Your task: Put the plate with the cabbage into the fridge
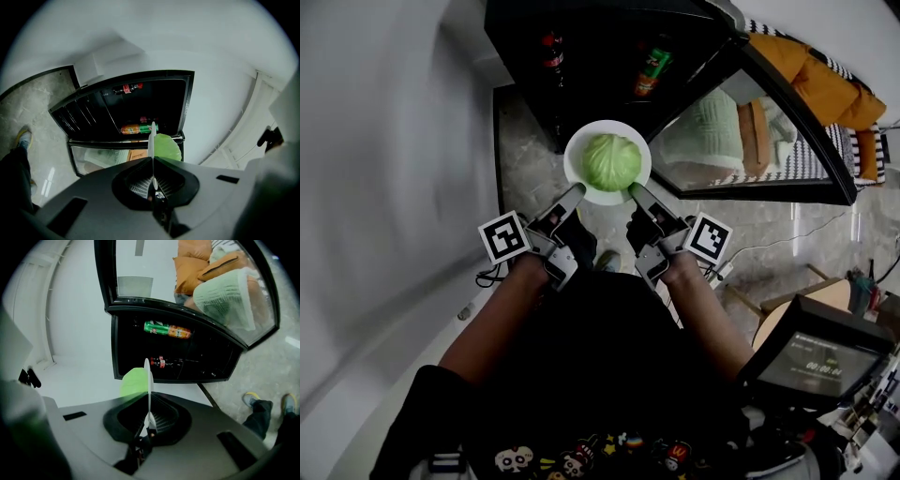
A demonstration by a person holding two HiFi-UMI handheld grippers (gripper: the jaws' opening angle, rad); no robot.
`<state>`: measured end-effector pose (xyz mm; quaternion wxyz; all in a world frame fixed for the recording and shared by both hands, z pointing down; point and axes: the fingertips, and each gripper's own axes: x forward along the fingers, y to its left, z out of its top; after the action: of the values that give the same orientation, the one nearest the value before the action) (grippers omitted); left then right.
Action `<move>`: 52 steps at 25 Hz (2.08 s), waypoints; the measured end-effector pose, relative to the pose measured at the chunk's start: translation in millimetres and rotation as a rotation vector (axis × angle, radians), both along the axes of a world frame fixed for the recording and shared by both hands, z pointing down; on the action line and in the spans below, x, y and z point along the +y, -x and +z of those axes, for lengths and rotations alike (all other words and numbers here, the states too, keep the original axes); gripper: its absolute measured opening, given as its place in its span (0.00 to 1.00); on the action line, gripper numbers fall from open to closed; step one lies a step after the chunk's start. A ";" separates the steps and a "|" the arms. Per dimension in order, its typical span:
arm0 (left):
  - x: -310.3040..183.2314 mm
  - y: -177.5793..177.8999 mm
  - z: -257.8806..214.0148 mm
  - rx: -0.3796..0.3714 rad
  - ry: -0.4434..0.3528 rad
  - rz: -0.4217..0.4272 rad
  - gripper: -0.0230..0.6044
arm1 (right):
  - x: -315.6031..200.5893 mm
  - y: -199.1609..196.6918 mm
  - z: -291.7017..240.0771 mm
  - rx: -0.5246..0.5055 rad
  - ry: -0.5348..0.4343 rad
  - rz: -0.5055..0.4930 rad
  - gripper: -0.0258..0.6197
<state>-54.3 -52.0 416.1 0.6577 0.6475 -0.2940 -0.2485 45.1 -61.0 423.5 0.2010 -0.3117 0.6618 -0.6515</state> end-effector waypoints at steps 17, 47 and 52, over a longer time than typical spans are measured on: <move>-0.3 1.1 -3.7 -0.047 0.016 -0.006 0.05 | -0.4 4.3 1.6 -0.045 0.016 -0.021 0.07; 4.2 3.9 1.6 -0.058 0.067 -0.099 0.06 | -1.4 3.1 5.5 -0.027 0.071 -0.044 0.07; 6.1 5.3 -1.8 -0.063 0.071 -0.110 0.06 | -0.2 2.8 3.2 -0.024 0.081 -0.039 0.07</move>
<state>-59.5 -45.9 414.3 0.6560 0.6141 -0.3584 -0.2531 42.3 -61.1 426.7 0.1833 -0.2990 0.6383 -0.6852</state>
